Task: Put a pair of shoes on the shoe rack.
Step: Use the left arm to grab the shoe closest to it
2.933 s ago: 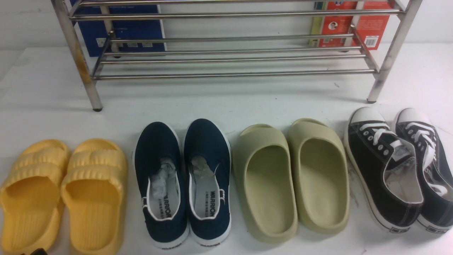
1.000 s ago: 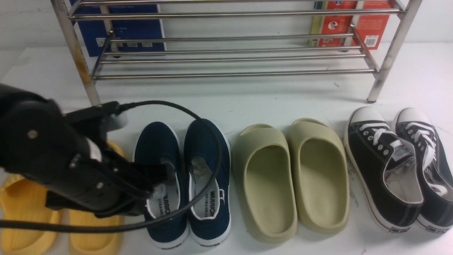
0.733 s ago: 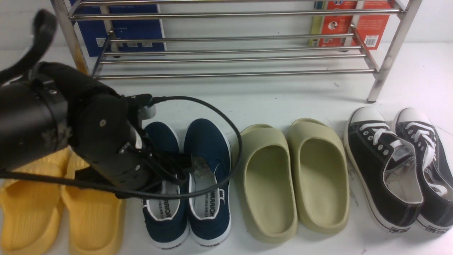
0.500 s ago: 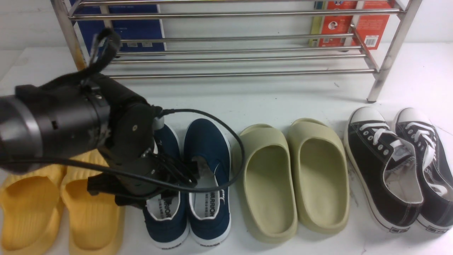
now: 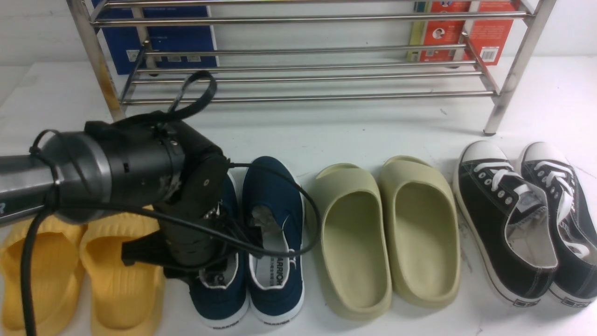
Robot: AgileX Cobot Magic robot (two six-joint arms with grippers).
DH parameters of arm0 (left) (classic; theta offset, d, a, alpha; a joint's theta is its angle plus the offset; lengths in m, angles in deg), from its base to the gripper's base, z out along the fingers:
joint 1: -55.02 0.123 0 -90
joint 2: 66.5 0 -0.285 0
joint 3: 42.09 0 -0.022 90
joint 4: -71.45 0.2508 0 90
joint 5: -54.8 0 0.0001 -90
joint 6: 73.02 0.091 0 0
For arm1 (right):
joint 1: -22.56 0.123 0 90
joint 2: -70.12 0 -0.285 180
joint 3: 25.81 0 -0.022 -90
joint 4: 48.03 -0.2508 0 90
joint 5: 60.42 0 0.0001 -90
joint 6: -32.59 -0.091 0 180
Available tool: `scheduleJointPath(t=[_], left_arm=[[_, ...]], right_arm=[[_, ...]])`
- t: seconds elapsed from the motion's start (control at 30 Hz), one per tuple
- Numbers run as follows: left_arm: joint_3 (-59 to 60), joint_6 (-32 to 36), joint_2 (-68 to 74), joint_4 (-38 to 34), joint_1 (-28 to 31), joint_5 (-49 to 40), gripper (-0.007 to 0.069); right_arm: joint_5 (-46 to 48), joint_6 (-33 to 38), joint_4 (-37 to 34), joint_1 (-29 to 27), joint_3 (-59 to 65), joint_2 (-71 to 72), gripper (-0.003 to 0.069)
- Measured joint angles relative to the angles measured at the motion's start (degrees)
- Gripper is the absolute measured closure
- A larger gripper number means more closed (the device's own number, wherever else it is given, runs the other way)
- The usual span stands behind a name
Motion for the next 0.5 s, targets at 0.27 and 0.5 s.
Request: scheduleJointPath(t=[0.27,0.5], left_arm=[[0.1,0.0,-8.0,0.2,0.0,-1.7,0.0387],[1.9,0.0,-8.1,1.0,0.0,-1.4,0.0203]], right_arm=[[0.0,0.0,0.0,0.0,0.0,0.0,0.0412],[0.0,0.0,0.0,0.0,0.0,0.0,0.0412]])
